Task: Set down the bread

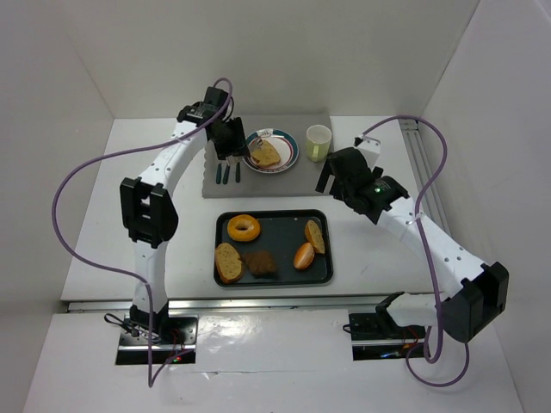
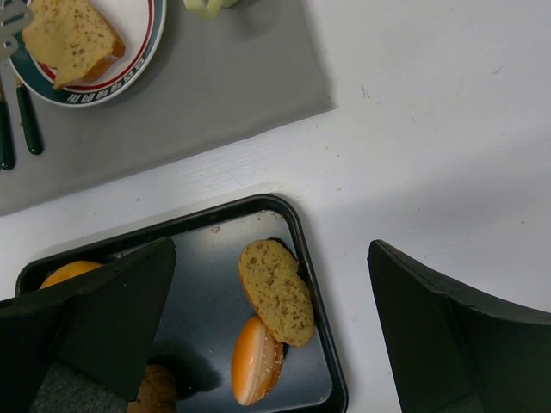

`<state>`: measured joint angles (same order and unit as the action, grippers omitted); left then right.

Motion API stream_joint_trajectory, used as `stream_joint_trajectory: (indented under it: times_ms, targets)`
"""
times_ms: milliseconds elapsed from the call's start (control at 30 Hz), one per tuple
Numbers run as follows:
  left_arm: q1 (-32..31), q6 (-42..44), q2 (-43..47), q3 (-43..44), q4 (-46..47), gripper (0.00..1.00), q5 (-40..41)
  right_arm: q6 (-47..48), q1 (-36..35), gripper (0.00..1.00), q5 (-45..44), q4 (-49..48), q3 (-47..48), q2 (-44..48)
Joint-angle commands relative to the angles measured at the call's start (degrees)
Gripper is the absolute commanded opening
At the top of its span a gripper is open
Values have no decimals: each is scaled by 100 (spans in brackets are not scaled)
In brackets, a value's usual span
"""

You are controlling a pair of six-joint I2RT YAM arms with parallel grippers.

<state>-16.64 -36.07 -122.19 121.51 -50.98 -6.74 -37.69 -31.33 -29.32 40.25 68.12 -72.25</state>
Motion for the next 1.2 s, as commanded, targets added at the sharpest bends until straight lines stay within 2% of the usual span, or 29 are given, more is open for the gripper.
stream_joint_trajectory:
  times_ms: [0, 167, 333, 433, 600, 833, 1000, 1167]
  targets:
    - [-14, 145, 731, 189, 159, 55, 94, -63, 48, 100, -65, -8, 114, -43]
    - [-278, 513, 1443, -223, -175, 52, -151, -63, 48, 100, -65, 44, 167, -96]
    - [-1208, 637, 2005, -1339, -360, 52, -643, 51, 48, 100, -143, 44, 236, 26]
    - [-1726, 339, 2225, -2025, -290, 54, -810, 51, 48, 100, -231, 176, 299, 87]
    - [-2080, -162, 2533, -3097, 166, 54, -1355, 51, 48, 100, -373, 229, 246, 386]
    - [-2589, -374, 2463, -3336, 378, 55, -1409, 157, 101, 100, -496, 281, 246, 457]
    - [-2590, -426, 2411, -3537, 449, 53, -1461, 95, 101, 100, -382, 282, 194, 404]
    - [-2590, -611, 2753, -3591, 580, 53, -1242, 95, 101, 100, -329, 229, 140, 404]
